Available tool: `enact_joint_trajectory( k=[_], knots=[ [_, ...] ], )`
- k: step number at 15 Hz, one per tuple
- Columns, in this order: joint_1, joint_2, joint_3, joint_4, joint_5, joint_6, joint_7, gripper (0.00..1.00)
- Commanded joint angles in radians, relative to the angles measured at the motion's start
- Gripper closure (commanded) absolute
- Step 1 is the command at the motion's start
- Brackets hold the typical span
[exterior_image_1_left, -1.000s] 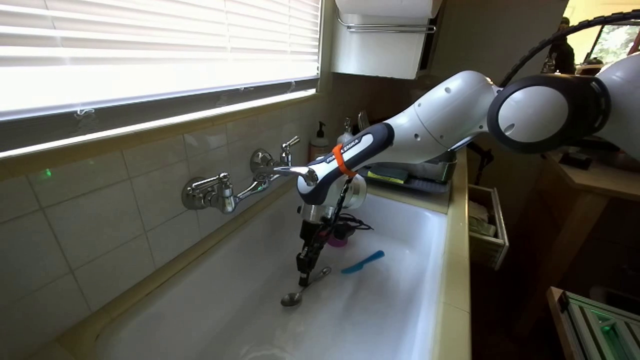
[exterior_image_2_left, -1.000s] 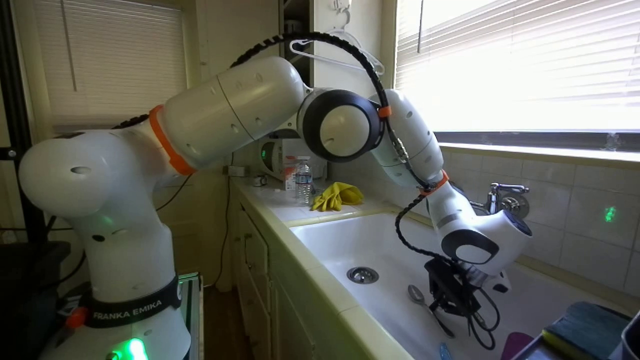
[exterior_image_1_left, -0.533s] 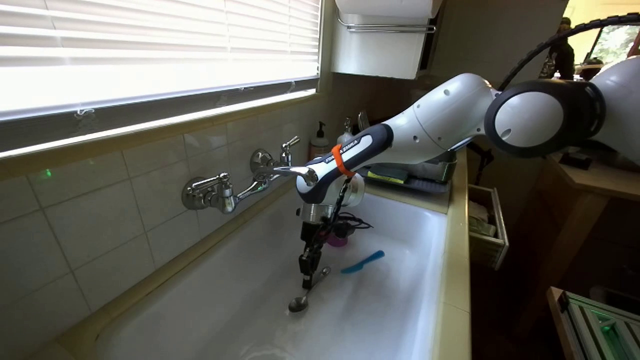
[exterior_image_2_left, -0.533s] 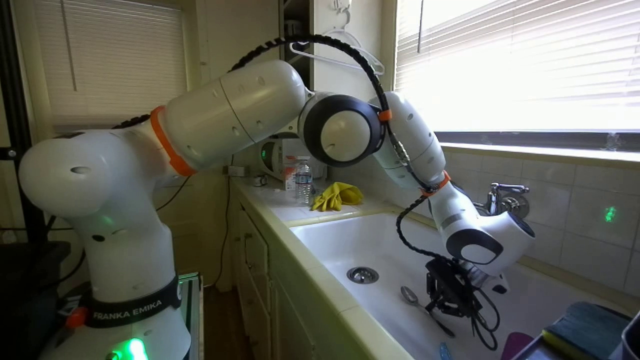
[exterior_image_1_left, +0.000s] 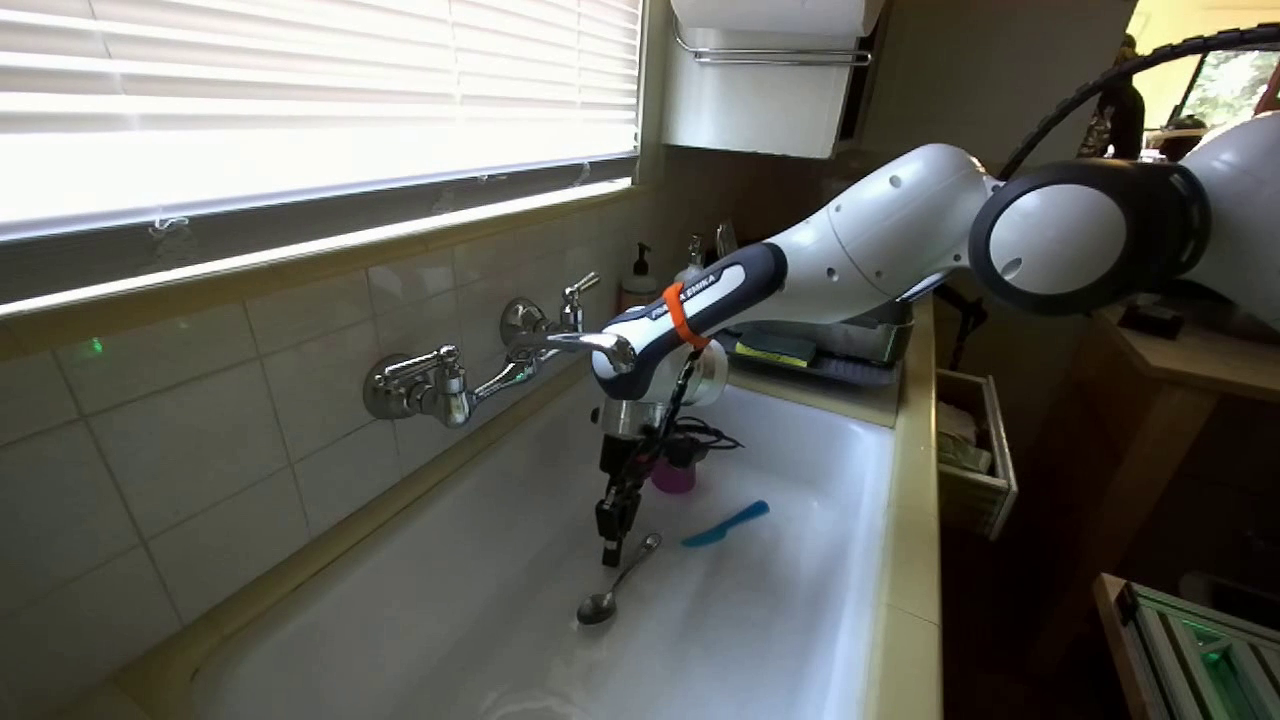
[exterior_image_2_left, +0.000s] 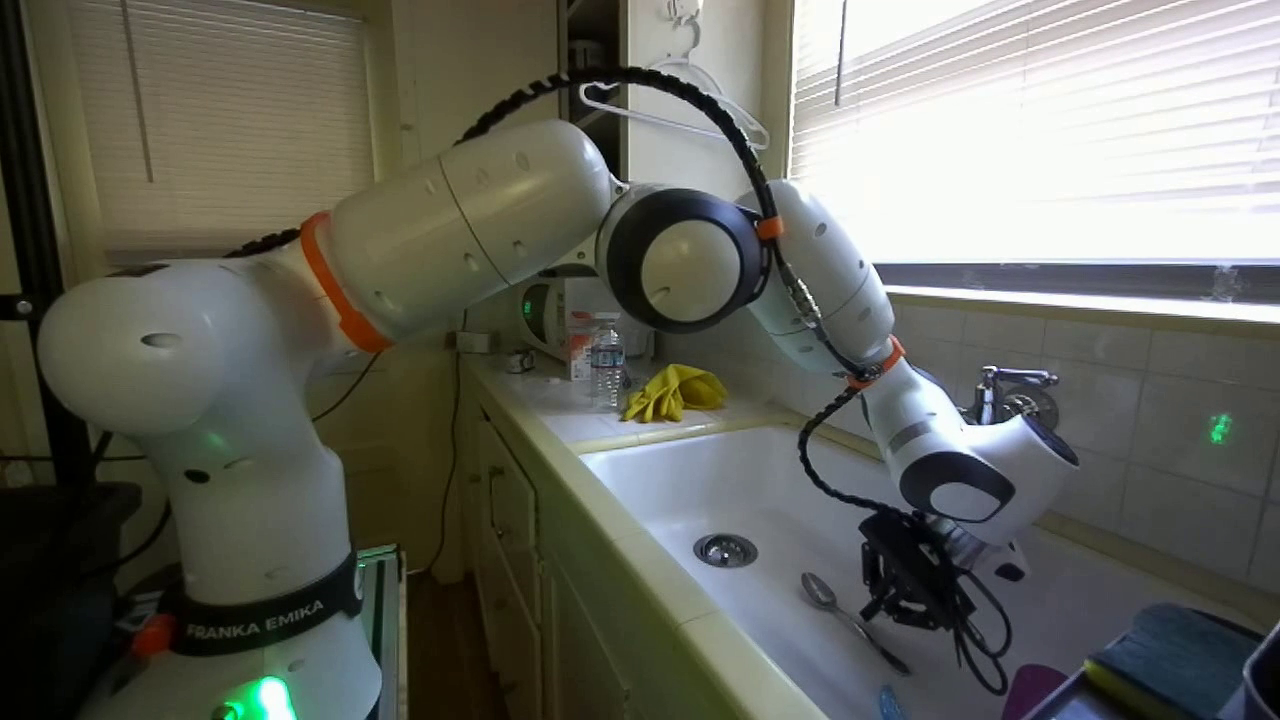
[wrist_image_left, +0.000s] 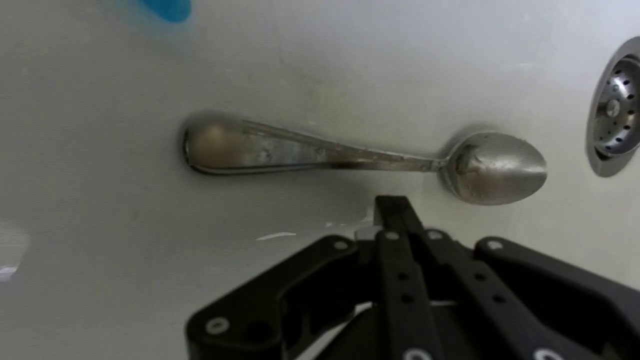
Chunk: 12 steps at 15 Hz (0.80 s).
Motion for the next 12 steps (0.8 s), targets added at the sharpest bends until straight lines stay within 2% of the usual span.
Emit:
enact_joint_trajectory(
  k=[1,8,12],
  knots=[
    [0.001,-0.025,-0.003,-0.007,-0.015,-0.015,0.036,1.00],
    [0.031,-0.126,-0.064,-0.092,-0.064,0.002,0.182,1.00],
    [0.042,-0.206,-0.086,-0.180,-0.079,0.018,0.237,1.00]
  ],
)
